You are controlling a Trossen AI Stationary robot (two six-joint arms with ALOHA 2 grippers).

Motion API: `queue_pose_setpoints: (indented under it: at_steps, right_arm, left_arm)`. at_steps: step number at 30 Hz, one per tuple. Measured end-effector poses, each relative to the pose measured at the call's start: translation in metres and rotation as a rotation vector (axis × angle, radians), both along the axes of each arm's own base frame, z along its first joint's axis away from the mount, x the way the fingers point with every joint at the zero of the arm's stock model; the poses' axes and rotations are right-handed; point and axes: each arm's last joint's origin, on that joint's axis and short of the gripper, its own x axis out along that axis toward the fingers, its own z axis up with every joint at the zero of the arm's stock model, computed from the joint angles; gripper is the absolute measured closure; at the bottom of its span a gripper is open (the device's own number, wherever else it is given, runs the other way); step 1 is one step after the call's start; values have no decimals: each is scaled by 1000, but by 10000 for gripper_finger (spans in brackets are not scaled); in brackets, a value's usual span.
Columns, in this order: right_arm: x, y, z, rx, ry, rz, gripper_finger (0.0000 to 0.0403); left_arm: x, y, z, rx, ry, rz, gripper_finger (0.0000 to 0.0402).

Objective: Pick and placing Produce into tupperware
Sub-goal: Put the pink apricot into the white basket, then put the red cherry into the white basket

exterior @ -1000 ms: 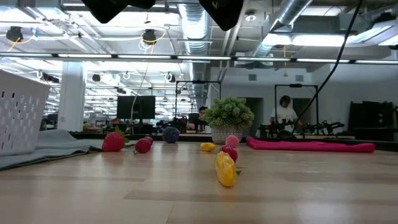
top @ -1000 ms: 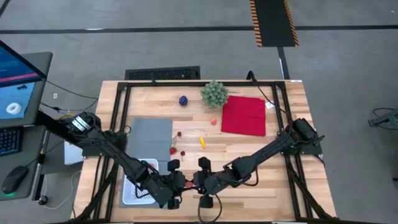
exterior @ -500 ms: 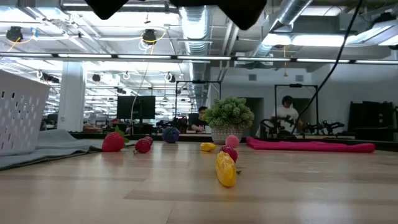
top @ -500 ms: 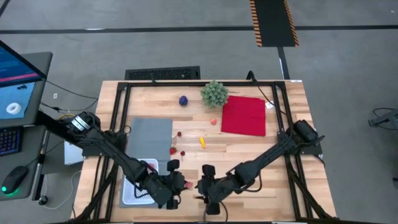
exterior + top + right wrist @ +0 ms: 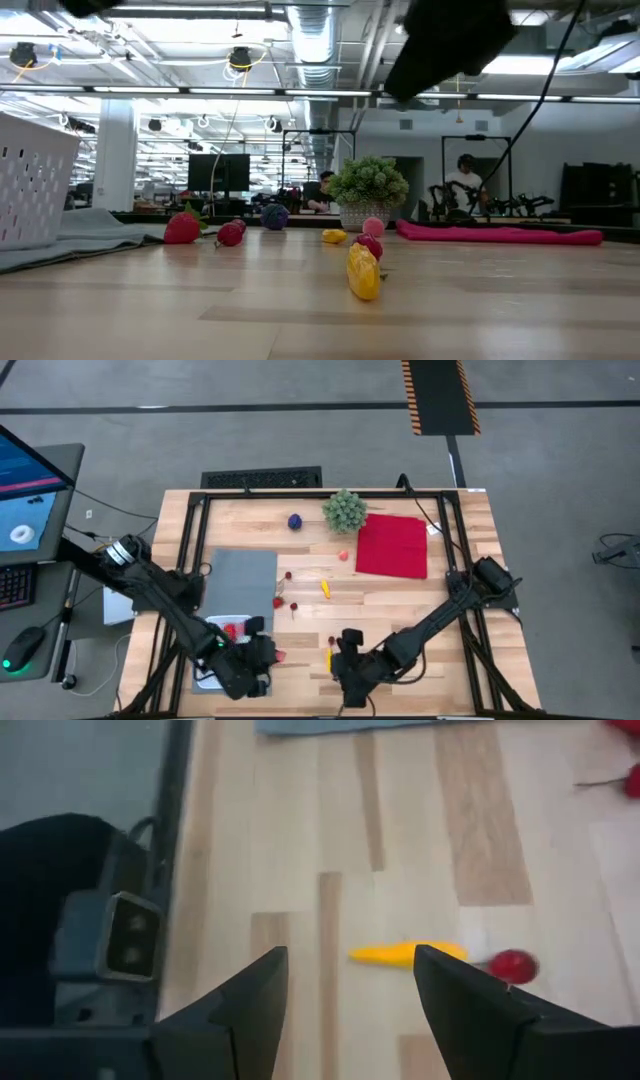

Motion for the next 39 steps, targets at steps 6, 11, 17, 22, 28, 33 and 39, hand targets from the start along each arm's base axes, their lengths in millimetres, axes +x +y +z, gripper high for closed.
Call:
queue_pose_setpoints:
  at_steps: [6, 11, 17, 22, 28, 33, 39]
  right_arm:
    - [-8, 9, 0, -6, -7, -14, 158]
    - [-9, 10, 0, -19, -23, -31, 158]
    - [-8, 10, 1, -11, -32, -33, 158]
    - [-7, 10, 1, -13, -32, -32, 158]
    - [-5, 7, 1, -16, -29, -40, 158]
    - [-3, 2, 0, -28, -25, -44, 158]
    - [9, -17, -1, -40, -18, -93, 158]
  left_arm:
    - [-44, 5, 10, -93, 140, 177, 351]
    - [-72, 17, 7, -150, 375, 438, 351]
    - [-75, 16, -1, -183, 510, 540, 344]
    - [-68, 13, -14, -121, 557, 539, 304]
    - [-62, 12, -24, -53, 569, 508, 232]
    - [-61, 11, -25, -30, 553, 470, 182]
    - [-51, 6, -23, -11, 371, 393, 166]
